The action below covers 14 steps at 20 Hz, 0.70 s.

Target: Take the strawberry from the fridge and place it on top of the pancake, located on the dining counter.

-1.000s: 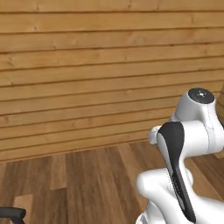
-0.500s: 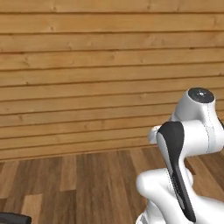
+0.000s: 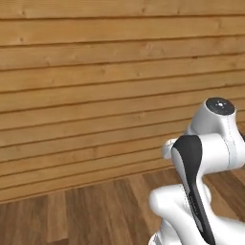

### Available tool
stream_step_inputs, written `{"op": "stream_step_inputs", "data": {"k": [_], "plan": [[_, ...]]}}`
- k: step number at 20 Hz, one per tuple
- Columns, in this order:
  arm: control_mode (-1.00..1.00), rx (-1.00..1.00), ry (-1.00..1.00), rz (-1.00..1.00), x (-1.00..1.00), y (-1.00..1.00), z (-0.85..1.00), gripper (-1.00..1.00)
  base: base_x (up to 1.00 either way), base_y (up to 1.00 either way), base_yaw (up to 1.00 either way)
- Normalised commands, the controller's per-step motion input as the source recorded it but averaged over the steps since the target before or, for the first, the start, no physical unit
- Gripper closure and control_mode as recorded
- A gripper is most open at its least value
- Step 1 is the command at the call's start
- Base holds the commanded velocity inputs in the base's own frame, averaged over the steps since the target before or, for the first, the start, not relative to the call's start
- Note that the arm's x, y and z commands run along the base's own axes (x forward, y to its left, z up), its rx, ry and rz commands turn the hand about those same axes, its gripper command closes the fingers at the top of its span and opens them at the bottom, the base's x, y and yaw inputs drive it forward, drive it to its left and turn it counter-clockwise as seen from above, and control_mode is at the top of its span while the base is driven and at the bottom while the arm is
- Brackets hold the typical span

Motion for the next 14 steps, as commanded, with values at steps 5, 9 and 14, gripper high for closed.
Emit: {"op": "stream_step_inputs", "data": {"k": [5,9,14], "plan": [[1.0,0.0,0.0,0.0,0.0,0.0,0.0,1.0,0.97,0.27,-0.34],[1.0,0.0,0.0,0.0,0.0,0.0,0.0,1.0,1.0,0.75,0.06],[1.0,0.0,0.0,0.0,0.0,0.0,0.0,1.0,1.0,0.43,0.51]]}}
